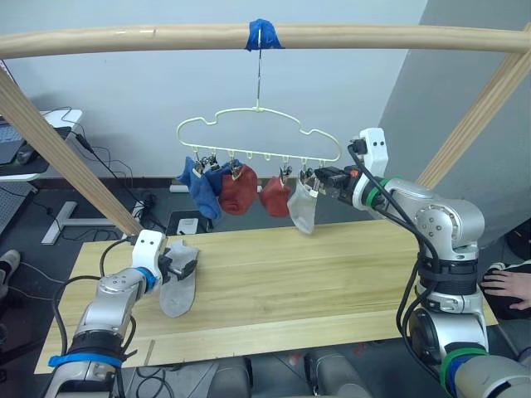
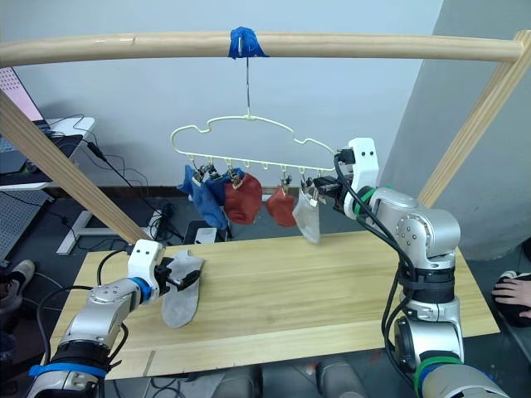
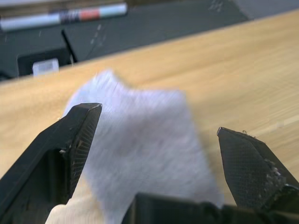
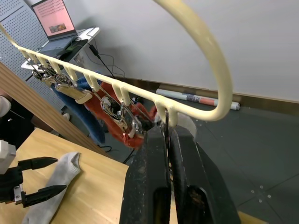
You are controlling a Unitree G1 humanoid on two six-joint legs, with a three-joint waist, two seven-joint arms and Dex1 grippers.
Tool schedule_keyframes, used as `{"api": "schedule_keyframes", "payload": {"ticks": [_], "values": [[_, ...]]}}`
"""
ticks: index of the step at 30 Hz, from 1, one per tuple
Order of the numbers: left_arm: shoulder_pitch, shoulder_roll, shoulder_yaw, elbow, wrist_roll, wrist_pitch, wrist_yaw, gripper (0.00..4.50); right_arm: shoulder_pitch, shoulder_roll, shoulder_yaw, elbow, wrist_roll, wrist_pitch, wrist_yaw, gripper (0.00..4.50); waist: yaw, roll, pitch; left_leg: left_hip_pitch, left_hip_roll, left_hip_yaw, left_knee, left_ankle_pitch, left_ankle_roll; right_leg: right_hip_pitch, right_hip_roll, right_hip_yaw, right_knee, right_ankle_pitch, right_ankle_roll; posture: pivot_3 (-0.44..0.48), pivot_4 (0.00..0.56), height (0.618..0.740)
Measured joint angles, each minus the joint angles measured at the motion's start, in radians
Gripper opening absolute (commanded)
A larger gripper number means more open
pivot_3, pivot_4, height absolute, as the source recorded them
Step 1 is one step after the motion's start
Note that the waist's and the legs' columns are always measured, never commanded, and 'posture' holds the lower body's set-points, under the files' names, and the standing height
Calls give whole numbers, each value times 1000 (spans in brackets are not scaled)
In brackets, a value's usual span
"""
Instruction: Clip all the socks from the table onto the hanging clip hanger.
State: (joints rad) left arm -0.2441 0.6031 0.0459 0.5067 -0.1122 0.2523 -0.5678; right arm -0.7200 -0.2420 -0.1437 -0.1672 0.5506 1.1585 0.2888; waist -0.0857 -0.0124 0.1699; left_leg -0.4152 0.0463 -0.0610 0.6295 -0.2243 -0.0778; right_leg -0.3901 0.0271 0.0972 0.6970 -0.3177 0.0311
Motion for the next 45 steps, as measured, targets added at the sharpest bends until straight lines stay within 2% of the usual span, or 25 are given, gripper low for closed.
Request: {"api": "schedule_keyframes", "payload": {"ticks": [5,7,17,22,30,35,38,45], "values": [[-21,-1,-12,93,36,-28,-12,4500,2,1,-8,-18,3,15,-13,26,-2,0,0,0,0,0,0,0,0,0,0,0,0,0,0,-78,167,740],[-42,0,-17,130,46,-50,-19,4119,3,1,-14,-28,3,21,-15,0,-2,0,0,0,0,0,0,0,0,0,0,0,0,0,0,-80,165,740],[-59,-1,-16,194,45,-103,-77,1162,14,13,-14,-54,13,36,-29,0,-7,0,0,0,0,0,0,0,0,0,0,0,1,0,0,-68,158,740],[-35,-6,-10,158,36,-92,-88,11,21,15,-13,-54,14,35,-29,0,-5,0,0,0,0,0,0,0,0,0,0,0,1,0,0,-58,151,740],[92,-33,-21,-112,-39,31,-229,11,22,16,-10,-53,21,35,-27,0,-4,0,0,0,1,0,0,0,0,0,0,0,0,0,0,-50,148,740],[211,104,-144,-360,19,37,-351,11,22,13,-9,-50,21,26,-23,0,-12,1,0,0,1,1,-2,0,0,0,0,1,0,0,0,-46,146,740],[215,106,-172,-401,29,28,-368,702,22,18,-5,-43,21,25,-23,0,-8,1,0,0,1,1,-1,0,0,0,0,0,0,0,0,-47,145,740],[231,114,-174,-467,4,100,-407,2799,22,17,0,-42,21,13,-23,0,-6,1,0,0,1,1,-2,0,0,-1,0,1,0,0,0,-45,145,740]]}}
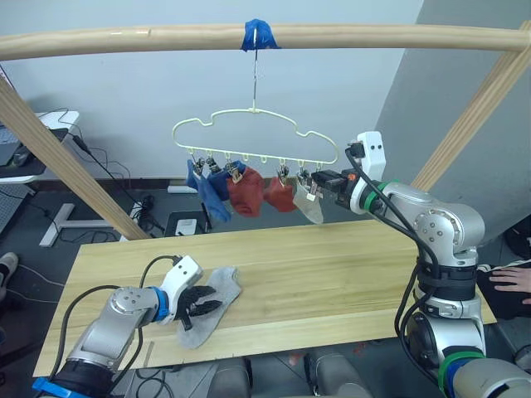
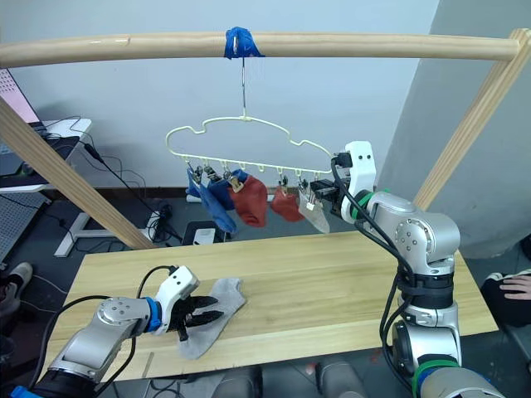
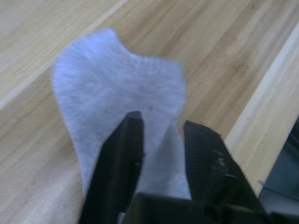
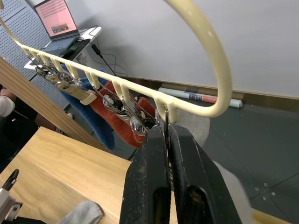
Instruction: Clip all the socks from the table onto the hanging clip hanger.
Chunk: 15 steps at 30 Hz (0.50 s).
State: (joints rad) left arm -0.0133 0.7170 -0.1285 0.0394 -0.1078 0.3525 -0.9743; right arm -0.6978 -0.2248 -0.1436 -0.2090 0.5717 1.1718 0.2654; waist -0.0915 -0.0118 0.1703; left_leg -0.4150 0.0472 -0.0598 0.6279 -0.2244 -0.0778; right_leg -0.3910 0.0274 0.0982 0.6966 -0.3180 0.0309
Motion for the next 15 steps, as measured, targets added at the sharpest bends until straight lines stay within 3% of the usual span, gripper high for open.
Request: {"api": "schedule_keyframes", "payload": {"ticks": [6,12,15], "values": [[-13,3,25,-15,-13,40,18,4476,0,-1,0,13,0,-10,0,0,2,0,0,0,0,0,0,0,0,0,0,0,0,0,0,-45,146,740],[-100,-78,62,162,10,-35,144,4476,0,-2,2,17,0,-16,0,0,3,0,0,0,0,1,0,0,0,0,0,0,0,0,0,-62,147,740],[-116,-112,35,237,20,-56,147,4476,0,-2,2,18,0,-18,0,0,2,0,0,0,0,1,0,0,0,0,0,0,0,0,0,-68,149,740]]}}
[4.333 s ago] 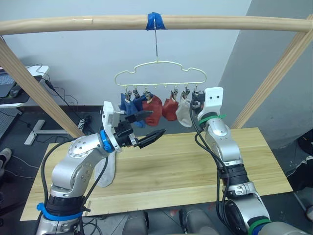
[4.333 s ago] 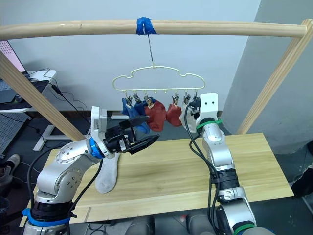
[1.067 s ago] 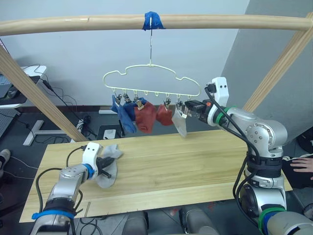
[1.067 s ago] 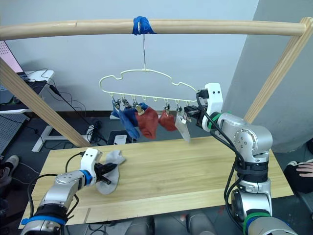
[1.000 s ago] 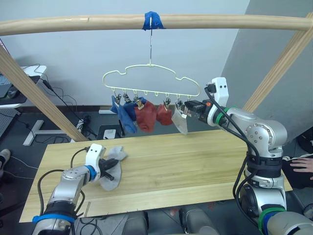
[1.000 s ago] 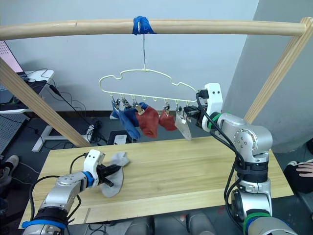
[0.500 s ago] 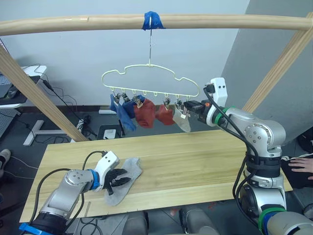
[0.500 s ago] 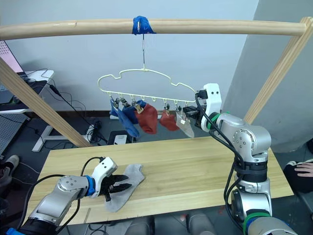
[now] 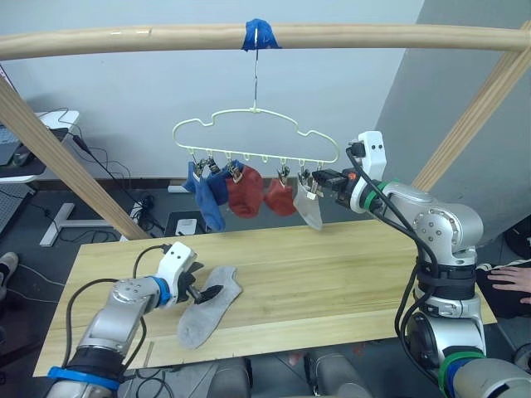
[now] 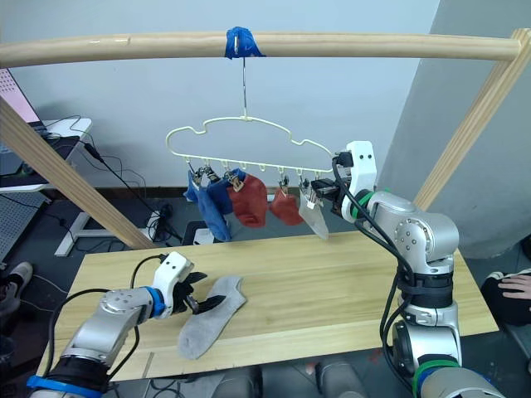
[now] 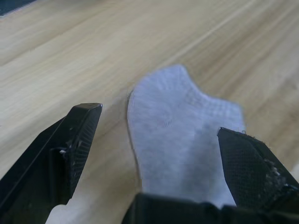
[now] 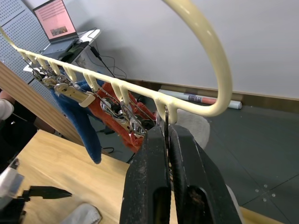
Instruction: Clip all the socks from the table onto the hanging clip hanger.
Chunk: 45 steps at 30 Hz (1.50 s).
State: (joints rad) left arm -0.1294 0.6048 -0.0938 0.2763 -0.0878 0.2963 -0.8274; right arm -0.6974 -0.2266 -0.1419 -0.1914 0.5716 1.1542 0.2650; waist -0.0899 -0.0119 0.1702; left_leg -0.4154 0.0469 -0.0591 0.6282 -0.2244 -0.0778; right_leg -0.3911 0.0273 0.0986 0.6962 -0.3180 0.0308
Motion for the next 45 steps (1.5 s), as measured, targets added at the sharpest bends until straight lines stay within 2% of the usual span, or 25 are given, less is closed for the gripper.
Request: {"api": "schedule_keyframes", "payload": {"ticks": [8,11,13,17,24,29,34,40,45], "values": [[-69,-49,-20,153,27,-92,15,4476,0,-3,-1,-1,0,5,-6,0,-1,0,0,2,0,0,1,0,0,1,0,0,1,0,0,-89,154,740],[-69,-44,-27,181,45,-143,8,3913,0,-3,-3,-2,1,9,-7,0,-3,0,0,3,0,0,1,0,0,2,0,1,1,0,0,-90,154,740],[-65,-36,-33,194,60,-178,4,3330,0,-4,-3,-2,1,9,-7,0,-5,1,0,3,0,0,1,0,0,2,0,1,1,0,0,-88,156,740],[-56,-29,-36,206,63,-218,-13,2439,0,-5,-4,-2,1,9,-8,0,-8,1,0,3,0,0,1,0,0,2,0,1,1,0,0,-80,156,740],[-20,-29,-33,202,61,-280,-20,1187,0,-6,-2,-1,0,7,-4,0,-10,1,0,3,0,0,1,0,0,2,0,1,1,0,0,-60,151,740],[22,-45,-21,145,7,-237,-81,131,8,-8,-8,-1,5,4,9,0,-9,1,0,2,0,0,1,0,0,2,0,0,1,0,0,-51,150,740],[27,-62,-6,81,-61,-174,-121,33,11,-8,-42,-1,37,26,10,0,-4,1,0,1,0,-1,1,0,0,1,0,-1,1,0,0,-49,144,740],[-30,-65,42,-221,-339,119,-235,33,-25,6,-233,22,186,219,-9,0,3,0,0,0,-1,-1,1,0,0,1,0,-1,1,0,0,-61,133,740],[-145,-110,68,-363,-529,344,-208,33,-80,43,-408,49,284,397,-39,0,-1,0,0,0,0,-2,1,0,0,1,1,-1,1,0,0,-71,131,740]]}}
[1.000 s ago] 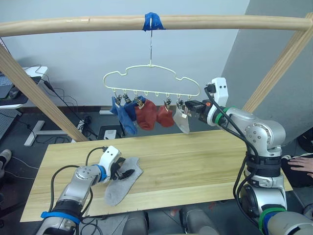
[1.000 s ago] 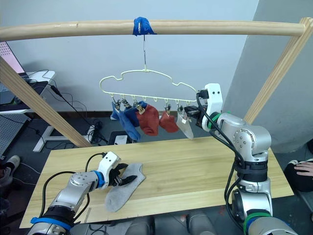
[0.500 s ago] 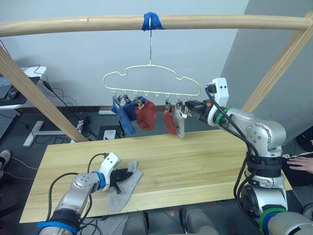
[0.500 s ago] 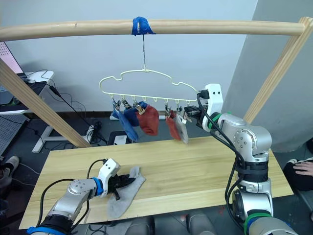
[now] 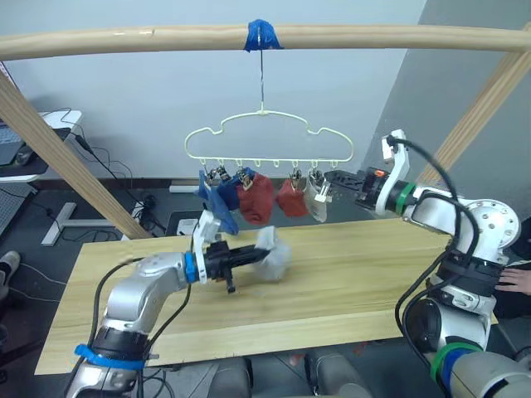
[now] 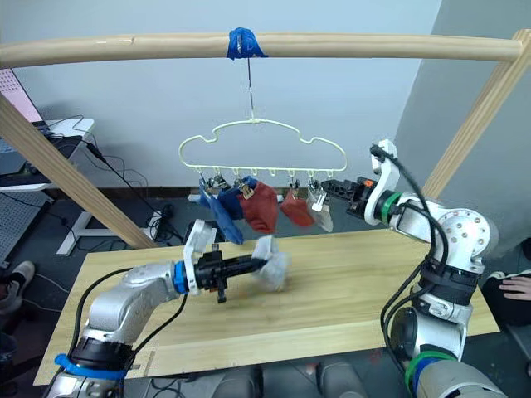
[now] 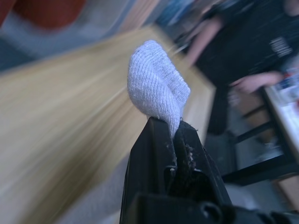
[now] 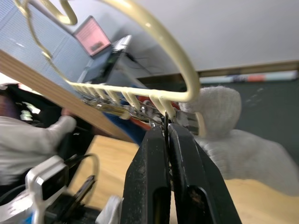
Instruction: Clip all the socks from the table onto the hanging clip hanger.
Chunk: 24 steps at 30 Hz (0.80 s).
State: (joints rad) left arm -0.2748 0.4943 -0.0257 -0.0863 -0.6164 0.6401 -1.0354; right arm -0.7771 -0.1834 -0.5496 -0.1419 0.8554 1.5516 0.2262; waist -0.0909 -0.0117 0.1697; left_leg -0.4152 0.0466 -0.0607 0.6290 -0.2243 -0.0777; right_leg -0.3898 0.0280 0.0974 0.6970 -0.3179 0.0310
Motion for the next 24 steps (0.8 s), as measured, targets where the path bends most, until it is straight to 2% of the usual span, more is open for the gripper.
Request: {"api": "schedule_keyframes", "payload": {"ticks": [6,10,24], "values": [[-84,-55,20,-42,-124,154,60,33,-34,66,-134,44,102,55,-105,0,-18,0,0,0,0,0,0,0,0,0,0,0,0,0,0,-83,130,740],[-145,-100,25,-23,-175,209,85,33,-39,113,-156,51,179,55,-186,0,-24,0,0,0,0,0,0,0,0,0,0,1,0,0,0,-90,132,740],[-194,-148,11,24,-168,203,92,33,-31,151,-171,54,411,50,-407,0,-51,0,0,0,0,1,0,0,0,0,1,1,0,0,0,-95,132,740]]}}
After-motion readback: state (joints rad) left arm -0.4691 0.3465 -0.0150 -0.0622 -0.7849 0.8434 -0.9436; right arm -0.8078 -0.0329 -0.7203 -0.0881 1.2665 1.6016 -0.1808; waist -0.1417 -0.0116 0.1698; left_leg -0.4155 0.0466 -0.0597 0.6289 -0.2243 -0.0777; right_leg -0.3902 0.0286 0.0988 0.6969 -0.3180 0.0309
